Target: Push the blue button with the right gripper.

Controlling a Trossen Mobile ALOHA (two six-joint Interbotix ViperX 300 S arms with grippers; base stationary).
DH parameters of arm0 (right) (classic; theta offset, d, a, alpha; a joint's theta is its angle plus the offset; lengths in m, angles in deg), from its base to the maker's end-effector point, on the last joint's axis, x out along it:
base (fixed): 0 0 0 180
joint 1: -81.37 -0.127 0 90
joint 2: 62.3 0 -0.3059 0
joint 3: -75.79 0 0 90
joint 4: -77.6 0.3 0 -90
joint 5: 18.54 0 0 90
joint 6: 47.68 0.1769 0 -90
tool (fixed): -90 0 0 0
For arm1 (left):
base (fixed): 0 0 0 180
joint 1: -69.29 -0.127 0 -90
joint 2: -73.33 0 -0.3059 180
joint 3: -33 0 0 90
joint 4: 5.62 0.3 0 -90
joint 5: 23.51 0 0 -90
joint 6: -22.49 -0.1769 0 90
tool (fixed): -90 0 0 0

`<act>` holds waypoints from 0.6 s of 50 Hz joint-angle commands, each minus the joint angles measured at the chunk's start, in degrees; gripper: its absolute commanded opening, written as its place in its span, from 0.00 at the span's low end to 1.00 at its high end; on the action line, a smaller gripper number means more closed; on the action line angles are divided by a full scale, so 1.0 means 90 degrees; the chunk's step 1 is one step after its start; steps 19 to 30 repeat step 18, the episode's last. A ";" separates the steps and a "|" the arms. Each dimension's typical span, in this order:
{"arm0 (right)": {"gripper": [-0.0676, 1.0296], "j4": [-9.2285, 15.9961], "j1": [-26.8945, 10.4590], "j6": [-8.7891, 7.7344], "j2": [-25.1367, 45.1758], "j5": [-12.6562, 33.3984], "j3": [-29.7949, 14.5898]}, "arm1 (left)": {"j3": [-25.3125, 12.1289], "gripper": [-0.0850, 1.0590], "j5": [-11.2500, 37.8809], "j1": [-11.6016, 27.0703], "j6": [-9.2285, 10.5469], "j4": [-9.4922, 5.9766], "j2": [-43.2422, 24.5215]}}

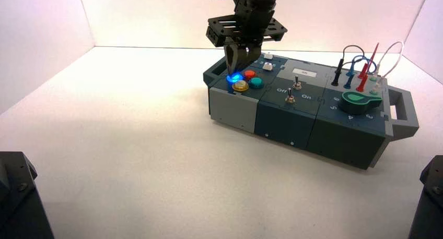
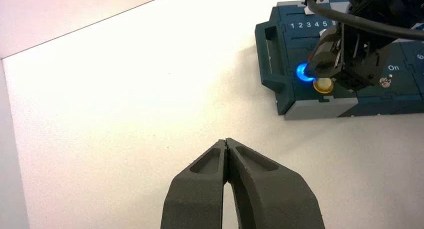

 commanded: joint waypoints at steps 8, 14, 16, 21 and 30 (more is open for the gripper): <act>0.04 -0.0010 0.0020 0.0020 -0.1143 0.0186 -0.0166 | 0.0000 0.05 0.0059 -0.0059 -0.0010 0.0010 0.0332; 0.04 -0.0029 0.0020 0.0039 -0.1641 0.0703 -0.0469 | 0.0000 0.05 0.0049 -0.0068 -0.0010 0.0010 0.0469; 0.04 -0.0039 0.0020 0.0039 -0.1748 0.0859 -0.0586 | -0.0010 0.05 0.0039 -0.0068 -0.0010 0.0010 0.0498; 0.04 -0.0039 0.0020 0.0029 -0.1807 0.0928 -0.0664 | 0.0000 0.05 0.0029 -0.0078 -0.0010 0.0020 0.0508; 0.04 -0.0039 0.0020 0.0029 -0.1807 0.0928 -0.0664 | 0.0000 0.05 0.0029 -0.0078 -0.0010 0.0020 0.0508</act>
